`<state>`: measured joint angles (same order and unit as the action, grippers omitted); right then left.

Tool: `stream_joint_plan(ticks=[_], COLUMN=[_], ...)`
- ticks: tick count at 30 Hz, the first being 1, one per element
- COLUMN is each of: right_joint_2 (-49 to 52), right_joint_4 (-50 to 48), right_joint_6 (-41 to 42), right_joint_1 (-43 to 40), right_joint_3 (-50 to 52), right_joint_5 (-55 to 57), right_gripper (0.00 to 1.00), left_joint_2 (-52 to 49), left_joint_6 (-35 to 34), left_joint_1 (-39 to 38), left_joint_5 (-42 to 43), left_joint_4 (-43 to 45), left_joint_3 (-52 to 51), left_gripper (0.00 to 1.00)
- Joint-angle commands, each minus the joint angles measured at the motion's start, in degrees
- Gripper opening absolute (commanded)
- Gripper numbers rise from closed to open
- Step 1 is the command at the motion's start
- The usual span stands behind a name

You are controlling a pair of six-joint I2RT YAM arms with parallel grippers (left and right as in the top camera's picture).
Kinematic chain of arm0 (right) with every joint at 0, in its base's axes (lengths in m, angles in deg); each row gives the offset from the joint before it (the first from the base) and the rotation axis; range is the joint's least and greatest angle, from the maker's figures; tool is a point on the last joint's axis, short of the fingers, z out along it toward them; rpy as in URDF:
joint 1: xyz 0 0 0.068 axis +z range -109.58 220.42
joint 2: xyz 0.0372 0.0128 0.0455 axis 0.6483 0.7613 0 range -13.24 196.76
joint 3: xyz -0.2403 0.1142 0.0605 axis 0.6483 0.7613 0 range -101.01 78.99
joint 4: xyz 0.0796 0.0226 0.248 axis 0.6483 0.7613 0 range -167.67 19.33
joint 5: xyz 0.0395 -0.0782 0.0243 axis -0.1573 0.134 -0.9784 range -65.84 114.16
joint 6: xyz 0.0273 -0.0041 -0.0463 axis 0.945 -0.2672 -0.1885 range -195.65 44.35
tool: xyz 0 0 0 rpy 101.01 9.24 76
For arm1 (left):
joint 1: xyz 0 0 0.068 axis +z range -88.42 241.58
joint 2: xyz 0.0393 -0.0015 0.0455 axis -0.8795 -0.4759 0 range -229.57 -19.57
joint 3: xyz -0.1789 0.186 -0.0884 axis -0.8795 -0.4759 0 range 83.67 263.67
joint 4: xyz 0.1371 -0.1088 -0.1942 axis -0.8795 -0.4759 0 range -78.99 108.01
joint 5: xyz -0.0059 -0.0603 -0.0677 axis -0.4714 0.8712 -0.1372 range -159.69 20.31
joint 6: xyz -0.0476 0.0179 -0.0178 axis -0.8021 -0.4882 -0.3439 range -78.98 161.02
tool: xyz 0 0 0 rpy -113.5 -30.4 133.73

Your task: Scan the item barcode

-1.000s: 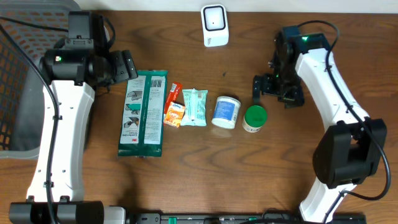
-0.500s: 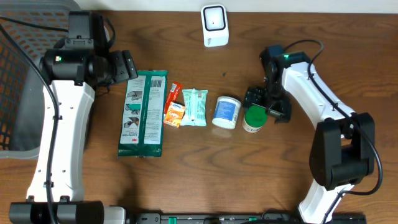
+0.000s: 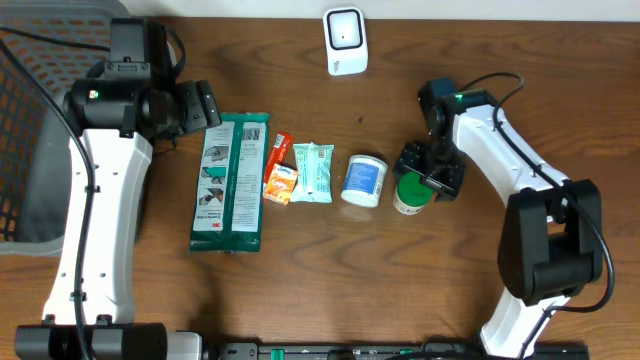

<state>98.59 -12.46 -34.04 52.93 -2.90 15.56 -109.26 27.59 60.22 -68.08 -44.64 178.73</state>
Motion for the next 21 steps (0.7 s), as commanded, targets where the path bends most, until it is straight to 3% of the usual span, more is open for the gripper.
stream_joint_plan(ticks=[1, 13, 21], right_joint_2=[-1.25, -1.25, -1.25], right_joint_4=[0.44, 3.21, 3.72], right_joint_6=[-2.43, 0.39, 8.74], right_joint_1=[-2.58, -4.17, -0.74], right_joint_3=[0.31, 0.31, 0.37], right_joint_5=[0.79, -5.86, -4.17], right_gripper=[0.81, 0.97, 0.96], left_joint_2=[-0.44, -0.44, -0.44], left_joint_6=[0.28, 0.31, 0.31], left_joint_1=[0.17, 0.17, 0.17], left_joint_5=[0.39, 0.39, 0.39], left_joint_4=[-0.11, -0.11, -0.11], left_joint_3=[-0.09, -0.09, -0.09], left_gripper=[0.88, 0.88, 0.88])
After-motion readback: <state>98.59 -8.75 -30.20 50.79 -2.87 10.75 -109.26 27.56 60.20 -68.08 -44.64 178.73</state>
